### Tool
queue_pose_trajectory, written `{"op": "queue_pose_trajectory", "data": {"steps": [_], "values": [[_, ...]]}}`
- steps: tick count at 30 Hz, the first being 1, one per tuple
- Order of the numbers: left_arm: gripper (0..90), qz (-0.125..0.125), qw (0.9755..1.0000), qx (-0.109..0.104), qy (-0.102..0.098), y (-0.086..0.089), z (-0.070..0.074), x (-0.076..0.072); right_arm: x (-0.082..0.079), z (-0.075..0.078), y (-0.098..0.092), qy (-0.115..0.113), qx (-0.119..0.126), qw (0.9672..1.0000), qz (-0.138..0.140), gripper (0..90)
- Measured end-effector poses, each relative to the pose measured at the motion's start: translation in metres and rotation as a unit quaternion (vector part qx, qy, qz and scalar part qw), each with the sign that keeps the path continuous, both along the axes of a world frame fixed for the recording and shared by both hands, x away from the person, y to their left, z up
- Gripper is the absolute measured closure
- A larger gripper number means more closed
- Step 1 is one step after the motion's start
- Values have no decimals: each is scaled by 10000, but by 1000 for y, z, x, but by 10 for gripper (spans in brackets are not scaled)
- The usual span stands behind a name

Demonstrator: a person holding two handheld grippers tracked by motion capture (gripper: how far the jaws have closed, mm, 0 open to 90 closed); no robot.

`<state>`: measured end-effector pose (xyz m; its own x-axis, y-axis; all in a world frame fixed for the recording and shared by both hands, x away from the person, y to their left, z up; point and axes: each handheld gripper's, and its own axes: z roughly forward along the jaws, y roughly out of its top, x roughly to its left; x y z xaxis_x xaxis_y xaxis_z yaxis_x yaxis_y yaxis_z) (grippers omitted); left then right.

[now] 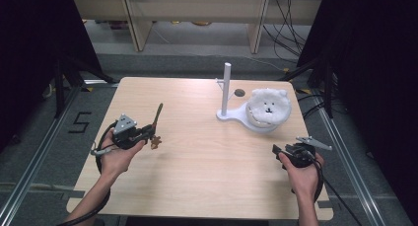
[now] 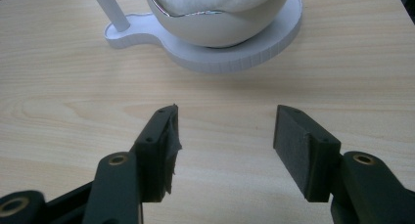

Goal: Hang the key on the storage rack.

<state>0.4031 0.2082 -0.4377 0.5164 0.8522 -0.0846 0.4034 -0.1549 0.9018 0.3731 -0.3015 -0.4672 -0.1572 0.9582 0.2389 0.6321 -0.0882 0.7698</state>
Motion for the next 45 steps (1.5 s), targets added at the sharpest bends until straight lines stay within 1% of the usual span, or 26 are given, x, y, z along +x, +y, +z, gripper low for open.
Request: {"op": "queue_pose_trajectory", "data": {"steps": [1, 3, 4, 5, 6, 8, 9, 10, 14, 15, 16, 17, 22, 24, 25, 26, 28, 30, 31, 32, 33, 34, 36, 38, 41, 45], "values": [[791, -2, 10000, -7, -23, -1, 1, 1, -1, 1, 3, 97, 107, 9999, -78, 436], [791, -3, 10000, -13, -66, -4, 3, 2, -1, 1, 3, 115, 115, 9998, -70, 436], [791, 8, 10000, -25, -92, -5, 4, 3, -1, 1, 2, 36, 27, 10000, -20, 436], [791, 22, 9999, -37, -107, -6, 4, 3, -1, 1, 4, 105, 143, 9998, -74, 436], [791, 6, 9999, -16, -114, -7, 5, 4, -1, 1, 4, 96, 137, 9998, -65, 436], [792, 17, 9999, -53, -135, -9, 6, 6, -1, 1, 4, 97, 143, 9998, -70, 436], [792, 7, 9999, -39, -139, -10, 7, 6, -1, 1, 3, 65, 95, 9999, -48, 436], [792, 4, 9999, -50, -154, -12, 7, 7, -1, 1, 4, 98, 151, 9998, -74, 436], [792, -34, 9998, -38, -184, -18, 9, 10, -1, 1, 5, 80, 121, 9999, -80, 435], [792, -43, 9998, -37, -196, -19, 10, 11, -2, 2, 5, 146, 85, 9998, -90, 435], [792, -44, 9998, -24, -207, -21, 11, 11, 0, 0, 5, 38, 79, 9999, -90, 434], [792, -74, 9998, -15, -210, -23, 12, 12, 0, -1, 4, 11, 23, 10000, -67, 434], [792, -165, 9996, 8, -246, -32, 16, 17, 0, 0, 5, 16, 82, 9999, -67, 433], [792, -178, 9995, 14, -253, -35, 19, 19, 0, 0, 5, 25, 90, 9999, -64, 433], [792, -190, 9995, 17, -251, -36, 19, 19, -1, 1, 6, 65, 146, 9998, -77, 433], [792, -209, 9994, -10, -270, -37, 20, 21, -2, 2, 6, 144, 99, 9998, -90, 433], [792, -205, 9994, -4, -277, -40, 22, 22, -2, 2, 6, 148, 93, 9998, -80, 432], [792, -220, 9993, -8, -298, -42, 24, 24, -2, 2, 6, 145, 98, 9998, -87, 431], [792, -229, 9993, -6, -308, -43, 24, 25, -1, 0, 6, 53, 140, 9999, -76, 431], [792, -243, 9992, 4, -306, -45, 25, 26, 0, 0, 5, -4, 71, 10000, -59, 431], [792, -227, 9993, -28, -310, -46, 26, 26, 1, -1, 2, -85, -52, 9999, 61, 431], [792, -235, 9992, -32, -328, -48, 27, 28, 0, 0, 3, -57, -9, 10000, 49, 431], [792, -249, 9991, -68, -346, -51, 29, 30, 0, 0, 2, -62, -26, 10000, 34, 431], [792, -272, 9989, -50, -377, -55, 31, 32, -1, 1, 4, -1, 56, 10000, -42, 431], [792, -303, 9987, -66, -398, -61, 34, 35, 0, 0, 2, -76, -45, 9999, 51, 430], [792, -331, 9986, -64, -400, -68, 36, 40, 0, 1, 2, -64, -2, 10000, 62, 430]]}}
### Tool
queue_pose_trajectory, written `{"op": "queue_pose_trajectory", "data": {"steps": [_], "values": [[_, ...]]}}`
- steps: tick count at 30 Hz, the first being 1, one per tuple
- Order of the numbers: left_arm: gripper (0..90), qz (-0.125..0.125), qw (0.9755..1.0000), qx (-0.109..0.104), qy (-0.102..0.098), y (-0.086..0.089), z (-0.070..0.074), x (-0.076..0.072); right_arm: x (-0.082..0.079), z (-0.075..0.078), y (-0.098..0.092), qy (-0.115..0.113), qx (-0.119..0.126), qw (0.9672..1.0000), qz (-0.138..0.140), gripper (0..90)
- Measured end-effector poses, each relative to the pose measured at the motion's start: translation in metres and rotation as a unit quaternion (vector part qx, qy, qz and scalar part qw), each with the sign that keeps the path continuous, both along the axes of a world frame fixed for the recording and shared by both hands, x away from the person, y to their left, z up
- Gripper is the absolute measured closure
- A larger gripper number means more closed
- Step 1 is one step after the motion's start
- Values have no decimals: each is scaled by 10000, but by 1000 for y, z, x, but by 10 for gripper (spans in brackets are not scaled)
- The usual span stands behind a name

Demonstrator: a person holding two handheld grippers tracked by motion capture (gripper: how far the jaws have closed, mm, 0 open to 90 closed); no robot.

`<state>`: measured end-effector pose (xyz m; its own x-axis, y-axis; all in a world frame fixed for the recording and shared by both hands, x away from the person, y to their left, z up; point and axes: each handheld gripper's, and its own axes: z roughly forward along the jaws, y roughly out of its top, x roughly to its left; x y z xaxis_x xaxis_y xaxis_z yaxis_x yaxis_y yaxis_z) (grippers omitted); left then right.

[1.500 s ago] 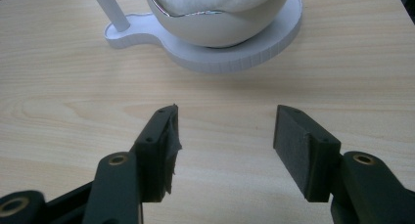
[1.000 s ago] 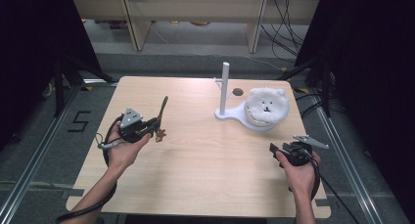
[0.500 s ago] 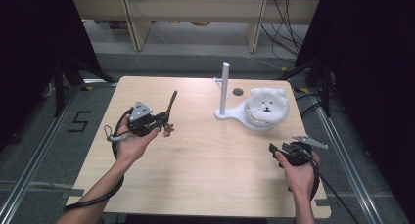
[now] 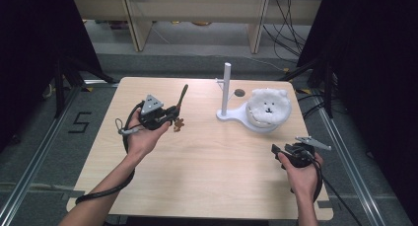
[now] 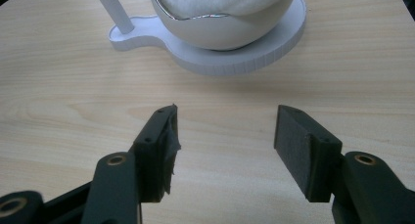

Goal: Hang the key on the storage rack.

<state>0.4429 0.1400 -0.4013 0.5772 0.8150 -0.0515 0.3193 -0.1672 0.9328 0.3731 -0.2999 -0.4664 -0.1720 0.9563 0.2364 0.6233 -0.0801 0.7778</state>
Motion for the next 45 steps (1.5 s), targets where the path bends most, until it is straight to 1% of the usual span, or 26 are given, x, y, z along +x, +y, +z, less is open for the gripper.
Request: {"op": "queue_pose_trajectory", "data": {"steps": [3, 4, 5, 6, 8, 14, 16, 17, 21, 22, 24, 26, 28, 30, 31, 32, 39, 40, 41, 43, 44, 45], "values": [[792, -27, 10000, 15, -3, -5, 2, 3, 0, 0, 0, 7, -4, 10000, -16, 429], [792, -39, 10000, 9, -5, -7, 2, 4, -1, 1, 0, 59, -62, 10000, -51, 429], [792, -33, 10000, -6, -15, -9, 3, 5, -1, 1, 0, 60, -64, 10000, -39, 428], [792, -46, 10000, 5, -21, -10, 3, 6, 0, 0, -1, 2, 6, 10000, 30, 428], [792, -77, 10000, -3, -31, -13, 4, 7, 0, 0, -1, -1, 10, 10000, 12, 428], [792, -117, 9999, 18, -43, -21, 6, 11, -1, 0, -1, -2, -2, 10000, -27, 427], [792, -126, 9999, 13, -52, -24, 6, 12, 0, -1, -2, -68, -70, 9999, -33, 427], [792, -125, 9999, 25, -58, -25, 6, 12, 0, 0, -1, -41, 10, 10000, -16, 427], [792, -138, 9999, 13, -88, -30, 9, 15, 0, 0, -2, -41, 7, 10000, -23, 427], [792, -144, 9998, 11, -99, -31, 9, 15, -1, 1, -1, -17, -15, 10000, -78, 427], [792, -174, 9998, 22, -110, -34, 10, 16, -1, 0, -1, -4, 6, 10000, -45, 427], [792, -190, 9997, 18, -120, -37, 11, 17, 0, -1, -2, -67, -69, 9999, -40, 427], [792, -199, 9997, 9, -124, -39, 12, 17, -1, 0, -1, -10, 8, 10000, -15, 427], [792, -207, 9997, 1, -127, -41, 12, 18, 0, -1, -2, -65, -65, 10000, -39, 427], [792, -213, 9997, 7, -127, -42, 13, 19, 0, -1, -2, -60, -56, 10000, -45, 426], [792, -214, 9997, 13, -136, -43, 13, 19, -1, 0, -2, -23, 14, 10000, -35, 426], [791, -222, 9997, -8, -137, -49, 14, 22, -1, 0, -3, -44, 20, 10000, -39, 427], [792, -233, 9996, -9, -141, -50, 15, 23, -1, 1, -2, -30, 47, 9999, -100, 426], [792, -239, 9996, -13, -146, -51, 15, 23, -2, 2, -2, 66, 5, 9999, -76, 426], [792, -247, 9996, 1, -148, -53, 16, 24, -2, 1, -2, 18, -20, 10000, -87, 426], [792, -251, 9996, -18, -150, -54, 16, 24, -1, 0, -2, -28, 24, 10000, -54, 426], [792, -258, 9996, 11, -145, -55, 16, 25, -1, 1, -2, -8, 21, 10000, -64, 426]]}}
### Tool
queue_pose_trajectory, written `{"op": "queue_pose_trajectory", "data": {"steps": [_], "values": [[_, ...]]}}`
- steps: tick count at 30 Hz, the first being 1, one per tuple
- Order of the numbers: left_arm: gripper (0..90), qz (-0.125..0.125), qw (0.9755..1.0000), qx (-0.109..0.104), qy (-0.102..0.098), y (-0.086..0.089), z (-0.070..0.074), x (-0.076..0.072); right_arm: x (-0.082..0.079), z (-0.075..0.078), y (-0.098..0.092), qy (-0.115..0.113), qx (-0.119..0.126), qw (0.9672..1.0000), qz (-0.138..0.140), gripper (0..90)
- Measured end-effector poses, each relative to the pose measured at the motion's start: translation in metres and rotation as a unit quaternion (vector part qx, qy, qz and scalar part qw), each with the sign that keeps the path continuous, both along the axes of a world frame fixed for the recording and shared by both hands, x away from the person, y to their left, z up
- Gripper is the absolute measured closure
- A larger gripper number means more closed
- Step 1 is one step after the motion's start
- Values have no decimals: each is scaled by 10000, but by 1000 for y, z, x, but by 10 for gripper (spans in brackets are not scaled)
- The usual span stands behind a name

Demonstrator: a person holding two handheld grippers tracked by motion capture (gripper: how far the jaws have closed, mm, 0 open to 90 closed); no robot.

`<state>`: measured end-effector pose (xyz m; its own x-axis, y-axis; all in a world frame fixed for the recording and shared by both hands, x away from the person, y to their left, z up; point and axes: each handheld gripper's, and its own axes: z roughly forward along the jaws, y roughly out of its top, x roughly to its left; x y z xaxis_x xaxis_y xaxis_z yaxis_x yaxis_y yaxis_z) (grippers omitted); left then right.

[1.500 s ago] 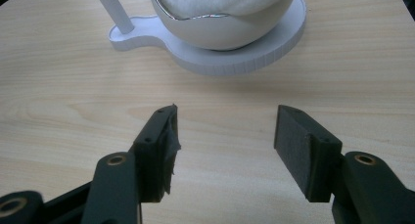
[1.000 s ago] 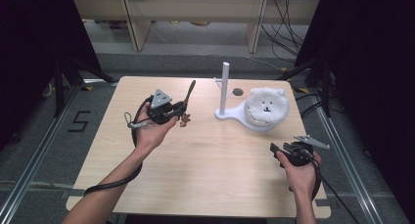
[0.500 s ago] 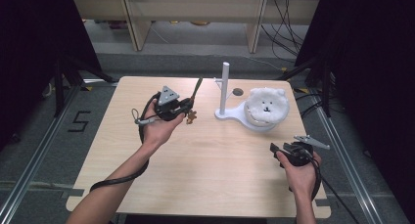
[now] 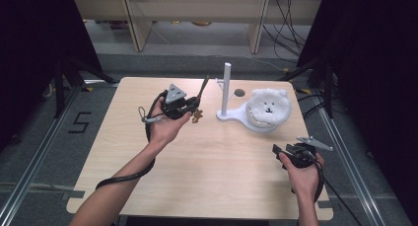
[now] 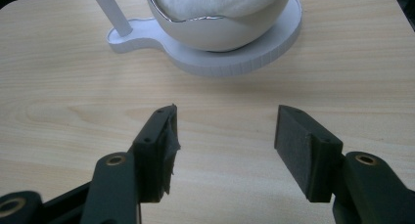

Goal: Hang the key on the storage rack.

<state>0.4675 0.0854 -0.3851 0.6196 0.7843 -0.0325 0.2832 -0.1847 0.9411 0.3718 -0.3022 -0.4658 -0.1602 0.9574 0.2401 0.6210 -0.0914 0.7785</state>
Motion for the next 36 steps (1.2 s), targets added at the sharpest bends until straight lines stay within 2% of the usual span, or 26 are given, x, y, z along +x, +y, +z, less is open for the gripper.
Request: {"op": "queue_pose_trajectory", "data": {"steps": [15, 24, 36], "values": [[791, -22, 9999, 84, 74, -14, -5, 9, 0, -1, 0, -8, 26, 10000, 8, 426], [790, -9, 9997, 219, 69, -21, -7, 14, 0, -1, -1, -4, 45, 10000, 51, 426], [790, -14, 9995, 267, 168, -30, -13, 21, 0, -1, -1, 5, 54, 10000, 53, 425]]}}
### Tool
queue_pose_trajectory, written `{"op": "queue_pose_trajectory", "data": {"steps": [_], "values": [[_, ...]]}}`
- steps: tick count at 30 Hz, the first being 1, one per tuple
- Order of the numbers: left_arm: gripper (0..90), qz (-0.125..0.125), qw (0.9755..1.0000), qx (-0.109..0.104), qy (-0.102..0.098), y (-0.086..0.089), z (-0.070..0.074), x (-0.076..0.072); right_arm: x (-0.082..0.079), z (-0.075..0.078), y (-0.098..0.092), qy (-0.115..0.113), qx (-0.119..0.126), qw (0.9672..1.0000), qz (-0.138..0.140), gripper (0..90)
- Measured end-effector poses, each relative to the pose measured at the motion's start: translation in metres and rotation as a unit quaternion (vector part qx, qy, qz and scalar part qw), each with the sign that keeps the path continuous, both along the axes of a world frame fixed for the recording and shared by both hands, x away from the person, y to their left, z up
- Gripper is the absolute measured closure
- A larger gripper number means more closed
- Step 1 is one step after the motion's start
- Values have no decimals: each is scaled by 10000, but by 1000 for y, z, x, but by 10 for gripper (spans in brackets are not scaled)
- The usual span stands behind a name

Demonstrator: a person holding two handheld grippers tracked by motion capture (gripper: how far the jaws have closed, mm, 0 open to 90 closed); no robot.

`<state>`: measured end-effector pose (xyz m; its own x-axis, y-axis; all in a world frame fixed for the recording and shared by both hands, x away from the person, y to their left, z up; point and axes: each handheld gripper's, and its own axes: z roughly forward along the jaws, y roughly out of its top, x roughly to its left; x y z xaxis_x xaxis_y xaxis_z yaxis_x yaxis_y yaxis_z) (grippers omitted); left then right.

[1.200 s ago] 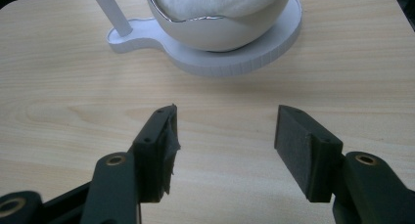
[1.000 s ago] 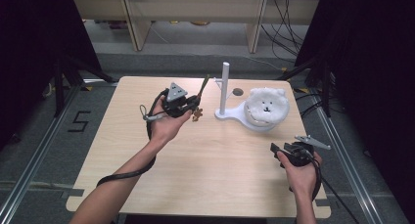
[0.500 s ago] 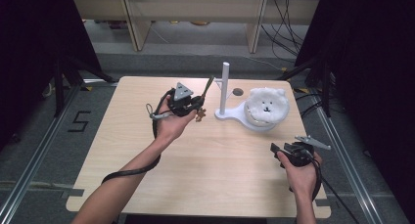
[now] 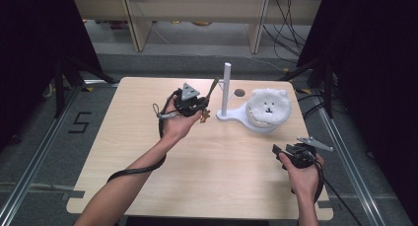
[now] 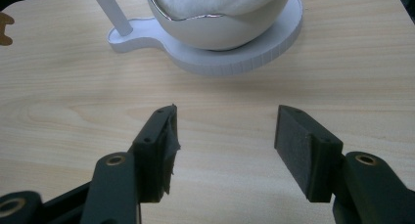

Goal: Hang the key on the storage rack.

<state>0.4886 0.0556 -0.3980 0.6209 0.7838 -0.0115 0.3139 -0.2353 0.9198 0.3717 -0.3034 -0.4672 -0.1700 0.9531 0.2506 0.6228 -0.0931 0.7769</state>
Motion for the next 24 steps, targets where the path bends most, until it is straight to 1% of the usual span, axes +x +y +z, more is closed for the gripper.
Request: {"op": "queue_pose_trajectory", "data": {"steps": [4, 5, 9, 14, 16, 17, 20, 21, 24], "values": [[790, 33, 10000, 16, 21, -3, 0, 2, -1, 0, 2, 23, 43, 9999, -96, 425], [789, 23, 10000, 39, 28, -4, -1, 2, 0, -1, 1, -32, -38, 10000, -17, 425], [789, 48, 9999, 70, 61, -6, -3, 4, 0, -1, 1, -5, -16, 10000, -31, 425], [787, 37, 9999, 101, 66, -8, -5, 6, 0, -2, 0, -9, -45, 10000, -60, 425], [786, 32, 9999, 140, 52, -8, -6, 7, 0, -1, 0, -4, -26, 10000, -52, 425], [785, 50, 9999, 122, 62, -9, -6, 7, 0, -1, 0, -9, -37, 10000, -55, 425], [784, 32, 9999, 153, 52, -11, -7, 8, 0, -1, 0, -5, -8, 10000, -41, 425], [783, 64, 9998, 122, 139, -12, -8, 7, 0, -1, 0, 0, -10, 10000, -23, 425], [779, 94, 9997, 138, 167, -13, -9, 7, 0, -1, 0, 4, -5, 10000, -1, 425]]}}
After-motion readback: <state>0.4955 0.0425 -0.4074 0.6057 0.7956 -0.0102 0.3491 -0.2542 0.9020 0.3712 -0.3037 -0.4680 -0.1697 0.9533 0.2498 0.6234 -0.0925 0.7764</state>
